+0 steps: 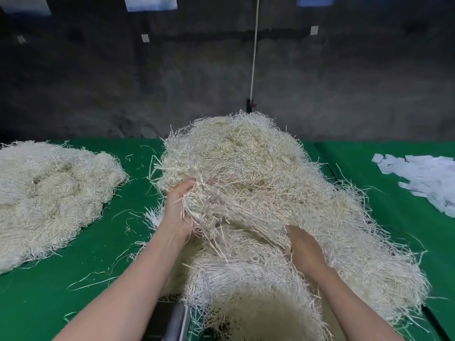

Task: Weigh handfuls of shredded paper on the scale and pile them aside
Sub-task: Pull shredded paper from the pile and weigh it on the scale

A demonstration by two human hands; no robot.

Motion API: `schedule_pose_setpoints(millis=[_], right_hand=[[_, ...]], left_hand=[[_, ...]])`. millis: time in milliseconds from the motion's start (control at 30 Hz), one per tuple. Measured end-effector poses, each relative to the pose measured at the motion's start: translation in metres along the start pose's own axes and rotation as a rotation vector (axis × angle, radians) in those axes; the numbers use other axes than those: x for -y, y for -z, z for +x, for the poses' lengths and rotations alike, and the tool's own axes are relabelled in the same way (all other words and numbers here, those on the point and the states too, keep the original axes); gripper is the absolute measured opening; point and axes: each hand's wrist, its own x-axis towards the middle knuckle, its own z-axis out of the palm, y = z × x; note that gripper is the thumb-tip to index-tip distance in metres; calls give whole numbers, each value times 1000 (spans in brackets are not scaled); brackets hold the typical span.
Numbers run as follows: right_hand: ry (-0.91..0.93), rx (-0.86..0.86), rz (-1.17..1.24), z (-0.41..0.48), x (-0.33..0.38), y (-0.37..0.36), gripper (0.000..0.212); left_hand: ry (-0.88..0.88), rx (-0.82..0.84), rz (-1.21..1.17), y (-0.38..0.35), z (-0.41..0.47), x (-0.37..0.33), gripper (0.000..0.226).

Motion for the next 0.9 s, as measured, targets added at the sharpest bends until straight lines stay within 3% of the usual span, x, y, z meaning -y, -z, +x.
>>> schedule_pose_setpoints(millis=[133, 267, 333, 400, 467, 600, 667, 733, 800, 900], right_hand=[[15, 92, -37, -1, 8, 4, 70], [88, 202, 89, -3, 48, 47, 101], [179, 114, 111, -4, 74, 73, 81], [285, -30, 95, -2, 97, 87, 35], [287, -13, 213, 2, 117, 85, 12], [187, 207, 431, -3, 141, 44, 29], [166, 326, 255, -9, 126, 11, 26], [62, 390, 152, -14, 97, -17, 28], [11, 333, 130, -17, 76, -30, 28], [105, 278, 102, -21, 73, -13, 25]], left_hand=[[13, -54, 21, 15, -5, -1, 34], [52, -124, 235, 9, -19, -5, 63], [75, -100, 212, 8, -22, -6, 61], [58, -34, 148, 7, -23, -8, 44], [32, 33, 149, 6, -26, -7, 32], [-8, 13, 197, -10, -38, -9, 37], [28, 16, 166, -22, -37, -25, 55], [-4, 87, 159, -35, -36, -47, 48], [-88, 44, 234, -38, -35, -58, 26], [-80, 67, 271, -32, -30, -61, 32]])
